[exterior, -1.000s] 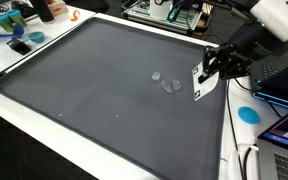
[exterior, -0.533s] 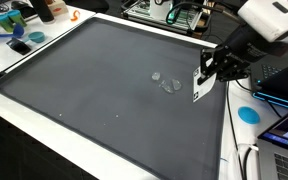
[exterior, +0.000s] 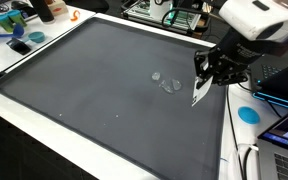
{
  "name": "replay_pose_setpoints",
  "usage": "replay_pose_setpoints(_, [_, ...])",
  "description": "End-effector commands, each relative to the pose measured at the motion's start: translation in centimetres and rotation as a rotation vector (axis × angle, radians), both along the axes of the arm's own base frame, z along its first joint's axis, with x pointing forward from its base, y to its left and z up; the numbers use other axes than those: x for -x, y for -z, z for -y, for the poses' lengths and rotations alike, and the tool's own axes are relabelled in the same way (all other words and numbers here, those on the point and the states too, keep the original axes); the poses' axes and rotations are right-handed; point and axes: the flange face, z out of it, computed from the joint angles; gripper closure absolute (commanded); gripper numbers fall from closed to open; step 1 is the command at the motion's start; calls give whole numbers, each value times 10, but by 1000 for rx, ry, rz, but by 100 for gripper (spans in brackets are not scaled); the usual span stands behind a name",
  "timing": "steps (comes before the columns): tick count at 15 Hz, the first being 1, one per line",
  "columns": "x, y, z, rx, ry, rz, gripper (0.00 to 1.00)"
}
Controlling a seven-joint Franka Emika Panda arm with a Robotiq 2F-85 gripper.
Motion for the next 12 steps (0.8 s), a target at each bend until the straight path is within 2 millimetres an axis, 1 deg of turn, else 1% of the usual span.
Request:
replay_pose_setpoints(1, [-1,-6,10,-64,51,-7,99])
replay_pose_setpoints(3, [-4,-11,16,-94,72,-13,99])
replay_pose_setpoints(7, [-11,-20,34,-146,125,-32,99])
replay_pose_setpoints(10, [-17,-27,53,-193,161,-50,99])
replay_pose_setpoints(12, [-21,-29,70,-227,190,-58,99])
